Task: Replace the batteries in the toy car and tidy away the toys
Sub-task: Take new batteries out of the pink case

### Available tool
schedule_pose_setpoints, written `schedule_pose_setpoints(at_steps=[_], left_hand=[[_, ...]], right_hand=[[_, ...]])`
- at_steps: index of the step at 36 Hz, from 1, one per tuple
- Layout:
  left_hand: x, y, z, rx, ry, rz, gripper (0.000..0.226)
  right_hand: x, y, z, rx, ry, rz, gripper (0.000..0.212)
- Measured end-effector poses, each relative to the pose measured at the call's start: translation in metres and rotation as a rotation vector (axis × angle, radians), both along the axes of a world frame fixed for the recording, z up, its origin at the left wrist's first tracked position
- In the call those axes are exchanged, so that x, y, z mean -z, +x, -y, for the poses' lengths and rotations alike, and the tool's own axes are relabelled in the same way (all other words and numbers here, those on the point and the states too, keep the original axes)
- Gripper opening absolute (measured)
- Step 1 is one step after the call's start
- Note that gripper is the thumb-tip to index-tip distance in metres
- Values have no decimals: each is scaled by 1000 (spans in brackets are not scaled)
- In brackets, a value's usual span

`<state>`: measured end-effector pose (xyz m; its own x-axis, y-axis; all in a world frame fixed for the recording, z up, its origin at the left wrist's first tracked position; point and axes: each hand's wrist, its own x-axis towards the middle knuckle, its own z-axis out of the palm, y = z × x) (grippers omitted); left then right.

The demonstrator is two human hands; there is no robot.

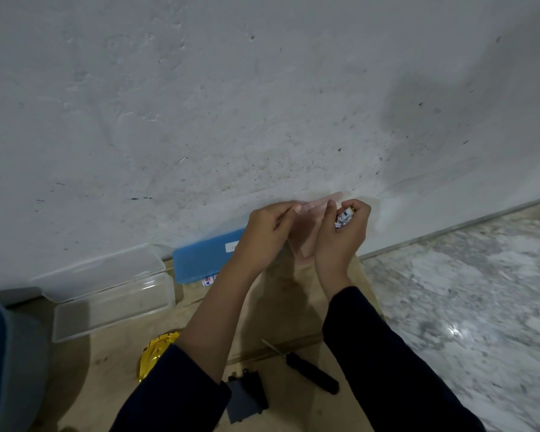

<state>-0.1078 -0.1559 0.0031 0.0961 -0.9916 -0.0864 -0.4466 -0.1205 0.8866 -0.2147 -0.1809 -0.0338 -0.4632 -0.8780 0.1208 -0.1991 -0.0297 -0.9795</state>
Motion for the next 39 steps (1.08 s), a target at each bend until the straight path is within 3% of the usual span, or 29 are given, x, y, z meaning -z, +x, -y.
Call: schedule_pose_setpoints(at_steps=[10, 18, 30, 39], left_hand=[[0, -1, 1, -8, -5, -18, 28], [-2, -2, 1, -20, -8, -26, 28], [-6, -4, -1, -49, 22, -34, 29], [-11, -6, -5, -40, 28, -58, 27]], right_hand=[[-1, 9, 7, 110, 54, 38, 20], [-7, 5, 1, -16, 187, 126, 29], [-6, -23, -16, -268, 264, -49, 29], [-5, -41, -19, -378, 182, -215, 28]])
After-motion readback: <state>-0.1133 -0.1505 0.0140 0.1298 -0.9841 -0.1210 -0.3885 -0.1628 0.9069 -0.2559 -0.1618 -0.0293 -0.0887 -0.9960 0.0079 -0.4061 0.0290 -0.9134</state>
